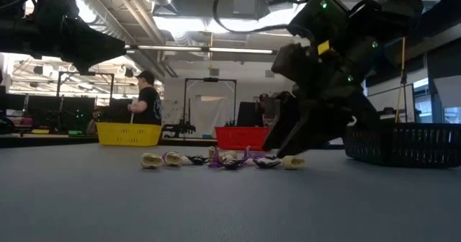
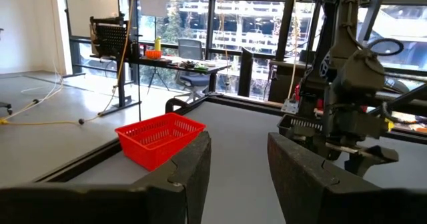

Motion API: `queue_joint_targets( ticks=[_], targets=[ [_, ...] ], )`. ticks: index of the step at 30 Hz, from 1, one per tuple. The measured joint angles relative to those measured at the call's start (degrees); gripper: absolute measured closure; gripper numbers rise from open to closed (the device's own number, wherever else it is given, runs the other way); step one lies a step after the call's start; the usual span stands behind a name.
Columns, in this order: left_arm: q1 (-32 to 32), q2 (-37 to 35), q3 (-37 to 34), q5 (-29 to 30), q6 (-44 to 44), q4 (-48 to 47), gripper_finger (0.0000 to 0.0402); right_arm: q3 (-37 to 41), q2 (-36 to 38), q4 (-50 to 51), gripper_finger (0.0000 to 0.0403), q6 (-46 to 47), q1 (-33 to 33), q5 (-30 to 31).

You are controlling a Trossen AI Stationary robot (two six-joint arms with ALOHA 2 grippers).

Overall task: Sort Halloween decoration
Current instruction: Put the black spider toy into the red bin

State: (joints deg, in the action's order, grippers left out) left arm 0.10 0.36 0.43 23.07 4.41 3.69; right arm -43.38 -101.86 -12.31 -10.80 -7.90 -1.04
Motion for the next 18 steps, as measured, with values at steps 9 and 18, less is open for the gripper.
queue_joint_targets(
  ticks=[9,18],
  targets=[
    [-0.02,0.0,0.0,-0.02,0.02,-0.01,0.026,-0.13,-2.03,-1.88,0.0167,0.04,0.02,-0.21],
    [-0.02,0.01,0.0,-0.01,0.01,0.02,0.026,-0.13,-2.13,-1.63,0.0169,0.04,0.02,-0.17]
  ],
)
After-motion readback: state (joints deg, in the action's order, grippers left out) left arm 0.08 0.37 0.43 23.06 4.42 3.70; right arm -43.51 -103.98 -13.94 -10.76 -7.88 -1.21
